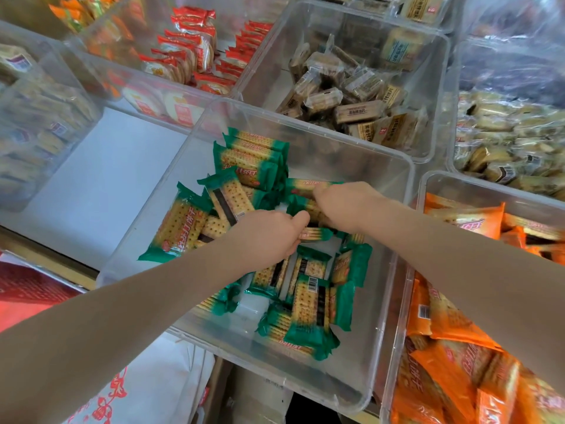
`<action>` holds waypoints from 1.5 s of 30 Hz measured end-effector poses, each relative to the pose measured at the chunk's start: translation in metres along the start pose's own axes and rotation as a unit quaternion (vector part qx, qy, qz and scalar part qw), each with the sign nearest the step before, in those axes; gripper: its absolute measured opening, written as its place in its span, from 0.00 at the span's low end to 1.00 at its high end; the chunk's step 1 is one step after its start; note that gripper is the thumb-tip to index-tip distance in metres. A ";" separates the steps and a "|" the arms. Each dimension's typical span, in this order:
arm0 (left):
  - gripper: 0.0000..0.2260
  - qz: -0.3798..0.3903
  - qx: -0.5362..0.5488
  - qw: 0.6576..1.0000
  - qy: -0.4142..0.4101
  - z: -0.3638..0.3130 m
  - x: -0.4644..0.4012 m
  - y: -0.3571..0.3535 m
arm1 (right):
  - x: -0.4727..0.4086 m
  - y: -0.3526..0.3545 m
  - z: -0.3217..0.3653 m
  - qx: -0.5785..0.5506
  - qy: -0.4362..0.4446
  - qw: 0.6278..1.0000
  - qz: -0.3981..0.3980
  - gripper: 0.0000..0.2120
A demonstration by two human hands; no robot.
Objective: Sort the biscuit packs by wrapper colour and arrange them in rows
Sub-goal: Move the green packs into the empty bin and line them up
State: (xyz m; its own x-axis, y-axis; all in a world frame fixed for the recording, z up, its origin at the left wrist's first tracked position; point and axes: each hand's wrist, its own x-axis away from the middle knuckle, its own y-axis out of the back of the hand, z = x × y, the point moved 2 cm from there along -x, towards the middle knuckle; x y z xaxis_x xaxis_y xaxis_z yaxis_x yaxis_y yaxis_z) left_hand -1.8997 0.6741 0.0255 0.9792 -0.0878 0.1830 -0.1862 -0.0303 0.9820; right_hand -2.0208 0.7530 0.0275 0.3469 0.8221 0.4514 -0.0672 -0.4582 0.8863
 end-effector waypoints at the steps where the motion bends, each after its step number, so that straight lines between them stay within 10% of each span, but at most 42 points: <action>1: 0.09 0.017 -0.004 1.000 0.007 -0.003 -0.004 -0.002 | -0.001 0.003 -0.001 -0.010 -0.006 1.000 -0.010 0.16; 12: 0.18 0.143 0.083 0.985 0.041 -0.014 -0.019 -0.020 | 0.019 0.029 -0.024 -0.370 -0.037 0.928 -0.029 0.15; 20: 0.32 0.184 0.106 0.976 0.037 -0.005 -0.012 -0.027 | 0.022 0.015 -0.023 -0.353 -0.033 0.935 0.006 0.42; 26: 0.39 0.058 0.160 0.979 0.108 0.016 -0.005 -0.005 | 0.016 0.017 -0.028 -0.324 -0.053 0.942 -0.066 0.13; 45: 0.35 0.066 0.045 0.997 0.006 0.022 -0.019 -0.005 | 0.014 -0.002 0.013 -0.184 0.010 0.983 -0.006 0.21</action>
State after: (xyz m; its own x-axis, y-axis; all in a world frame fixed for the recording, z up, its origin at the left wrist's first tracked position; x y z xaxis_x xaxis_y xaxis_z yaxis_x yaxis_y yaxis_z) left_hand -1.9196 0.6542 0.0160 0.9463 -0.0843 0.3121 -0.3200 -0.1076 0.9413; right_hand -2.0036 0.7616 0.0305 0.3311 0.8348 0.4398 -0.3989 -0.2986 0.8670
